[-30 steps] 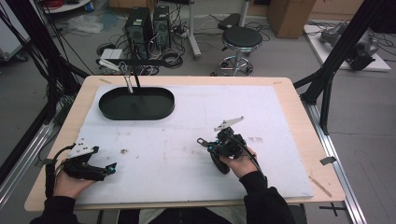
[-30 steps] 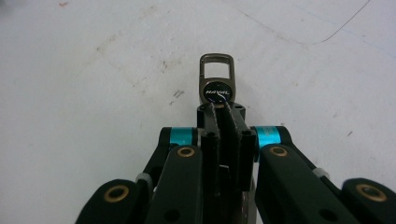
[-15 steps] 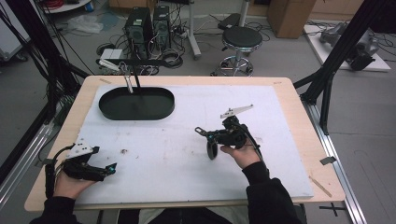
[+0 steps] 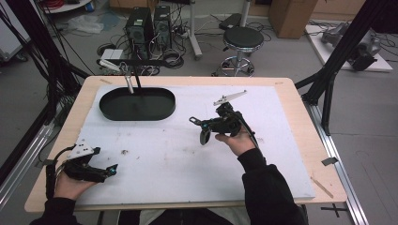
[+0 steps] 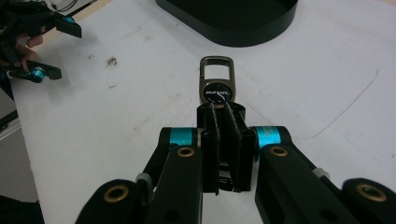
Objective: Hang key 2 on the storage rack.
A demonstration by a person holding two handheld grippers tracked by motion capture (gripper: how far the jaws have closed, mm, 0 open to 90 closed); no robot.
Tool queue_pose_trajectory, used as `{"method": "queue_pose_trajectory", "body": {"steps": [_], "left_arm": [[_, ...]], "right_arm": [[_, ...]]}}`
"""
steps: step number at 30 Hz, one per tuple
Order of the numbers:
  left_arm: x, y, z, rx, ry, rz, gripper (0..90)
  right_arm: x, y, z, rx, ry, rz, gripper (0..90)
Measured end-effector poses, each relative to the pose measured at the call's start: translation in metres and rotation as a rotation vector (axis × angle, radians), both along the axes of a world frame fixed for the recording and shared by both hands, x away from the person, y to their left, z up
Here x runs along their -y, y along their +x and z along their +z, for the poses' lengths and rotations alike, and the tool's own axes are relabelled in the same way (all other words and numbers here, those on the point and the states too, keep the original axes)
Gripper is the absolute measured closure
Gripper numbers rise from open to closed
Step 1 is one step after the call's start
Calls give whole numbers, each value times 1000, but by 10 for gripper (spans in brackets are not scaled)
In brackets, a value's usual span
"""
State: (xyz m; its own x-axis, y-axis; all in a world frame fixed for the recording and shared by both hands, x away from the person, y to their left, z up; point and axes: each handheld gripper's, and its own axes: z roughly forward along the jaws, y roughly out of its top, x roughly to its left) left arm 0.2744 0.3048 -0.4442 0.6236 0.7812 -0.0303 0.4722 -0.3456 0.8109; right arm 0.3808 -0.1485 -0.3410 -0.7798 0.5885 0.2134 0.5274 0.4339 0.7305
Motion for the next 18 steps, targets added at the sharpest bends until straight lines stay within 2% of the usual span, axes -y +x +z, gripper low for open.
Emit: {"method": "queue_pose_trajectory", "body": {"steps": [5,11,15,18], "left_arm": [[0,0,0,1,-10,1,18],[0,1,-1,-1,-9,0,18],[0,1,-1,-2,-9,-8,18],[0,1,-1,0,-9,-8,17]], "right_arm": [[-9,9,3,-5,-9,10,854],[-21,19,13,20,-7,1,854],[-30,27,19,34,-44,4,854],[-36,32,24,38,-53,6,854]]}}
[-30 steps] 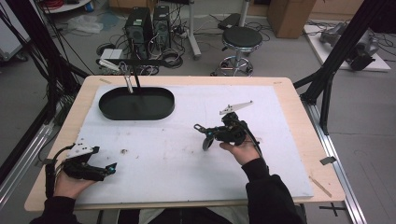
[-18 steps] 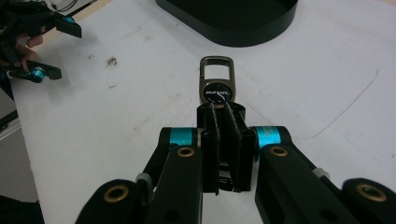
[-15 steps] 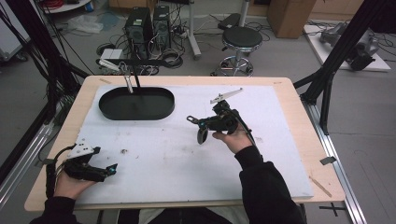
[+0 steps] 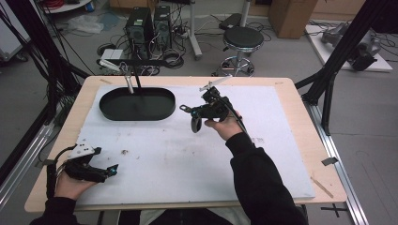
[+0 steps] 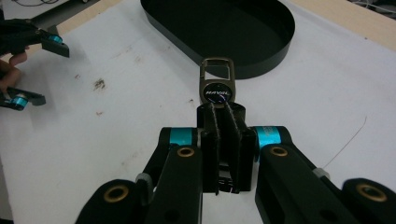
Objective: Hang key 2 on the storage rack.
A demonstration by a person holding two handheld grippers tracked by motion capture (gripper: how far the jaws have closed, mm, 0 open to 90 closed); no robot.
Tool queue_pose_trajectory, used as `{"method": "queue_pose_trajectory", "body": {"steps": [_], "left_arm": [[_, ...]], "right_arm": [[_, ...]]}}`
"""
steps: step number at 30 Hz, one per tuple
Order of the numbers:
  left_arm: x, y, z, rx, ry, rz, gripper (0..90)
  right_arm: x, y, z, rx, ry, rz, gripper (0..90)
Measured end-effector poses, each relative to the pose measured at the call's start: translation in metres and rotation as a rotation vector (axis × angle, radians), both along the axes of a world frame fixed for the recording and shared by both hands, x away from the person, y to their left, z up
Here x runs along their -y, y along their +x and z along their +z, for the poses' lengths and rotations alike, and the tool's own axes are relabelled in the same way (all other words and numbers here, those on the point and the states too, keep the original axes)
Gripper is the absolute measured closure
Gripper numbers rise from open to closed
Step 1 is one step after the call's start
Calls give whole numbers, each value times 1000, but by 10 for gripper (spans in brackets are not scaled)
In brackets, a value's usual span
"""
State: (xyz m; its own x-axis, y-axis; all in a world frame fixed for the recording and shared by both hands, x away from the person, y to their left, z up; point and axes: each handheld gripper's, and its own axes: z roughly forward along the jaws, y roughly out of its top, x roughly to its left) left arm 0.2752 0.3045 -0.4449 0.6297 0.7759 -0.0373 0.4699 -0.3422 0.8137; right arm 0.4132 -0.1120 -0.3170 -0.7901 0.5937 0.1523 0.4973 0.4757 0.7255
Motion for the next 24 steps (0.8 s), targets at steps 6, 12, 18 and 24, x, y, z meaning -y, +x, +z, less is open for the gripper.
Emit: {"method": "queue_pose_trajectory", "body": {"steps": [6,12,18,24], "left_arm": [[0,0,0,2,-3,3,17],[1,0,-1,-4,-1,-15,18],[2,-1,-1,0,-17,-13,18],[1,0,-1,-1,-20,-20,18]], "right_arm": [[-11,10,12,11,-1,14,854],[-17,18,26,32,17,15,854],[-23,28,39,46,16,11,854],[-35,41,46,50,-3,13,853]]}}
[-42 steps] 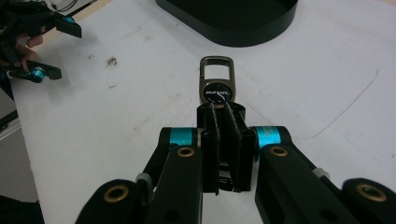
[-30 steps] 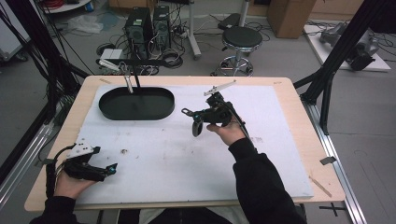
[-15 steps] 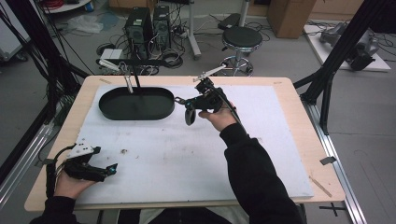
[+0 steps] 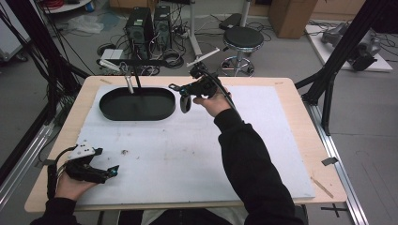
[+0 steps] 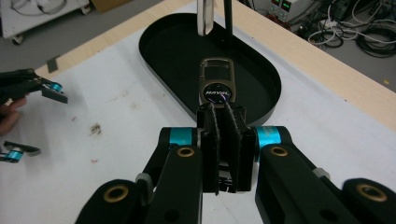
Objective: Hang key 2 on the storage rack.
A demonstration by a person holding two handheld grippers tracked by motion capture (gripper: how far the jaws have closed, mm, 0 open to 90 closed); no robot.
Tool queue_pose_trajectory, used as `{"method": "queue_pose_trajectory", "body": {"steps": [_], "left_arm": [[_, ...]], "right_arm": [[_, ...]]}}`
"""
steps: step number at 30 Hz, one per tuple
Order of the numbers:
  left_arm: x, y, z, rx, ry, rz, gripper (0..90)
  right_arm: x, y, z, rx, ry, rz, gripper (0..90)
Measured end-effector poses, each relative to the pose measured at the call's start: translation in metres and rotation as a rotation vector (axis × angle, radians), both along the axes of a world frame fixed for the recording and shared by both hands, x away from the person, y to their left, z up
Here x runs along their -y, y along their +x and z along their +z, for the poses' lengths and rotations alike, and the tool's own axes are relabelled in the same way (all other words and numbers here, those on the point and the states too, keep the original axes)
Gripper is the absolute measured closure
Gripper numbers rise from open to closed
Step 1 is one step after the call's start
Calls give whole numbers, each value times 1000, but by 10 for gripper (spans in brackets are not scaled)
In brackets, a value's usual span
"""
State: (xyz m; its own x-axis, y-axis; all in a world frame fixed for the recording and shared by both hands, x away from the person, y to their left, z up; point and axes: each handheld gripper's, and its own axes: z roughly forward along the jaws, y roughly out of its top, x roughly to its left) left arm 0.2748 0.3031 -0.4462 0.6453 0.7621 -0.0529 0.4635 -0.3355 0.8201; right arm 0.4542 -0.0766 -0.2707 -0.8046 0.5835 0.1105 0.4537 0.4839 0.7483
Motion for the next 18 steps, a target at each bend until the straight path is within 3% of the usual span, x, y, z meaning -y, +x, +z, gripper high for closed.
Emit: {"method": "queue_pose_trajectory", "body": {"steps": [4,6,10,18], "left_arm": [[0,1,0,1,-7,3,18],[-1,1,-1,2,-9,1,18],[-1,1,0,2,-11,-1,18],[-1,1,0,5,-13,-11,18]], "right_arm": [[-9,7,4,-1,3,3,853],[-15,11,6,10,-23,13,853],[-25,20,13,13,-31,12,853],[-41,39,21,31,-20,-12,853]]}}
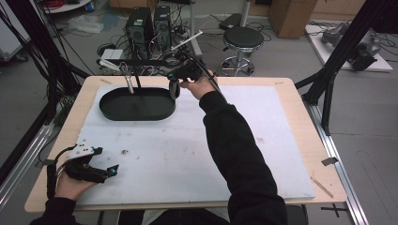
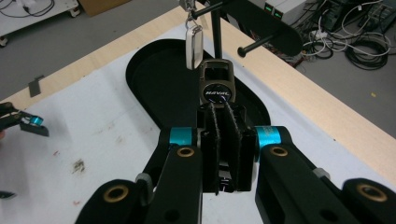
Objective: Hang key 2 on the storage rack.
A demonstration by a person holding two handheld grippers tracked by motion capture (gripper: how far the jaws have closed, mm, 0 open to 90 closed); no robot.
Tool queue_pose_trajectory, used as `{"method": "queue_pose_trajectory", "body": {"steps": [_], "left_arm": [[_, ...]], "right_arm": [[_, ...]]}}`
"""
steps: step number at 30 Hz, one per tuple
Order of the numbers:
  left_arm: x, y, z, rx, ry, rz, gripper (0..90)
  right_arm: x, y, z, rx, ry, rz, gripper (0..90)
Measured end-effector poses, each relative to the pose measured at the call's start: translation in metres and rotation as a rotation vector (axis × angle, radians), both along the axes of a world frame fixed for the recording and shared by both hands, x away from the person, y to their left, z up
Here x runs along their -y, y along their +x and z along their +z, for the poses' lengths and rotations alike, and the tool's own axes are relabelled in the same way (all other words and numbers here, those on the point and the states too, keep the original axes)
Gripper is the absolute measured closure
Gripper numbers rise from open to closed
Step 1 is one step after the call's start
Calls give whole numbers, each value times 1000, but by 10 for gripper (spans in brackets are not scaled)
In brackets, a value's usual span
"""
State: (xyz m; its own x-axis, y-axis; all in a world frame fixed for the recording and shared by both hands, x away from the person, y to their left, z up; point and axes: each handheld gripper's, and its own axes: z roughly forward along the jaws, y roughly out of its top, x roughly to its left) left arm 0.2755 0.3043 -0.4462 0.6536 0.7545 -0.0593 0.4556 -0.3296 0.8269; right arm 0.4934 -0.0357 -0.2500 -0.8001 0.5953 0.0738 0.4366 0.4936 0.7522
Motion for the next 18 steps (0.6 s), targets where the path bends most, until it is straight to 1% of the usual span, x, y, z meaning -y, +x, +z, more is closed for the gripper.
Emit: {"method": "queue_pose_trajectory", "body": {"steps": [3,4,6,12,15,17,18], "left_arm": [[0,0,0,2,-3,-8,18],[0,0,0,3,-6,-5,18],[-1,-1,1,5,-15,1,17],[-1,0,0,8,-3,1,18],[-2,0,1,11,-5,5,18],[-2,0,1,12,-8,7,18],[-2,0,1,12,-8,7,17]], "right_arm": [[-7,5,-2,6,-1,-9,853],[-10,7,-3,9,-5,-13,853],[-13,10,-4,9,4,-22,853],[-17,17,-6,27,-2,-46,853],[-17,22,-10,14,-2,-65,854],[-16,25,-12,3,8,-76,853],[-16,26,-12,3,4,-81,853]]}}
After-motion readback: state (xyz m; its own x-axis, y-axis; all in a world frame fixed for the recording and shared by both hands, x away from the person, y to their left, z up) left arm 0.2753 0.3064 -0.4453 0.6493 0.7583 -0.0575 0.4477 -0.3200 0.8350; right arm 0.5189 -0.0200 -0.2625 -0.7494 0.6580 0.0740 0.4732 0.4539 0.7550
